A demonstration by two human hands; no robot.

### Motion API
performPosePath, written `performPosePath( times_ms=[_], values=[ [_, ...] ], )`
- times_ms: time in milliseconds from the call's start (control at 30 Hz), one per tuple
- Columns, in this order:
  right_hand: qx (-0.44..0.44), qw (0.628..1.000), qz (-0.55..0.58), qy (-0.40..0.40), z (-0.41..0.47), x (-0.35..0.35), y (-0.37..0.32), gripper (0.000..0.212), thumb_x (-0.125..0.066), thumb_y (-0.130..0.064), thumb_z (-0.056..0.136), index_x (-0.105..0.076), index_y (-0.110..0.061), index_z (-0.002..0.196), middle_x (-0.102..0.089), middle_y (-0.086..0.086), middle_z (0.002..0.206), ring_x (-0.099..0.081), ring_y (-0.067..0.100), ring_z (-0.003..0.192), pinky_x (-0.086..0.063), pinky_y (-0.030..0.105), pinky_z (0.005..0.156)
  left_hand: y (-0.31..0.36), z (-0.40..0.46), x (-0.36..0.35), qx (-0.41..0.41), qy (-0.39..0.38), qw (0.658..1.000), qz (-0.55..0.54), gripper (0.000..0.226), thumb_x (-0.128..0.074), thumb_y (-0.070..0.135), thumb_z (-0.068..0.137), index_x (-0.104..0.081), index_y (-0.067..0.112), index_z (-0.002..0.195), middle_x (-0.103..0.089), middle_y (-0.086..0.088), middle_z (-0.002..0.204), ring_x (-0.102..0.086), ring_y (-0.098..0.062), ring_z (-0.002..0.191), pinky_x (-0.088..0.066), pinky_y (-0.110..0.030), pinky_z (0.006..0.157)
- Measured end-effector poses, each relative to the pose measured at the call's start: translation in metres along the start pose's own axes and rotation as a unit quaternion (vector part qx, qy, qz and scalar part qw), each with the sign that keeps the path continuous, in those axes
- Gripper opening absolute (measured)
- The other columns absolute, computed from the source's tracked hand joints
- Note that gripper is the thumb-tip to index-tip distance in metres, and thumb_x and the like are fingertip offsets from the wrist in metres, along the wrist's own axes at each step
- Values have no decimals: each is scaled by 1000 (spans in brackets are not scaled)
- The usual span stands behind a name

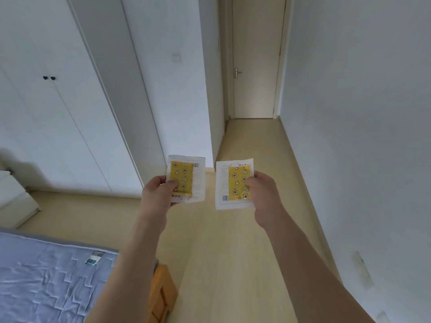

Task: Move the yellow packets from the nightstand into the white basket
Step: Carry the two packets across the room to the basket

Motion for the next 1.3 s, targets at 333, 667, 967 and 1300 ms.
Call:
performPosePath(
  times_ms=[333,667,967,1300],
  values=[
    [-22,994,-18,-104,206,-120,-20,29,-44,0,86,-69,-13,83,-74,11,94,-65,25,79,-48,35,76,6,188,-11,18,113,993,-39,14,-57,5,90,-63,3,102,-71,-12,95,-68,-26,80,-54,-34,72],
    [0,981,-87,-174,406,-307,-51,30,-43,-2,90,-67,-17,78,-73,5,87,-68,26,82,-48,33,77,25,442,29,2,169,983,-77,8,-58,7,90,-63,7,96,-72,-13,97,-70,-28,84,-56,-38,76],
    [-11,958,-100,-270,521,-491,-50,33,-40,0,88,-70,-13,88,-75,6,94,-68,21,78,-46,27,65,44,603,104,8,247,965,-87,20,-58,6,90,-61,-2,108,-72,-17,100,-69,-30,85,-57,-39,75],
    [-12,910,-86,-406,637,-754,-38,34,-41,-1,90,-72,-15,96,-75,5,96,-72,25,89,-52,30,69,87,783,244,-10,381,923,-56,15,-59,8,92,-62,4,106,-74,-10,99,-72,-25,88,-57,-35,74]
  ],
)
Point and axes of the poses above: each hand's wrist, its own z-axis towards the middle knuckle, its own x-axis out of the back of the hand, y = z × x, the point moved 1 cm from there along z, towards the middle knuckle
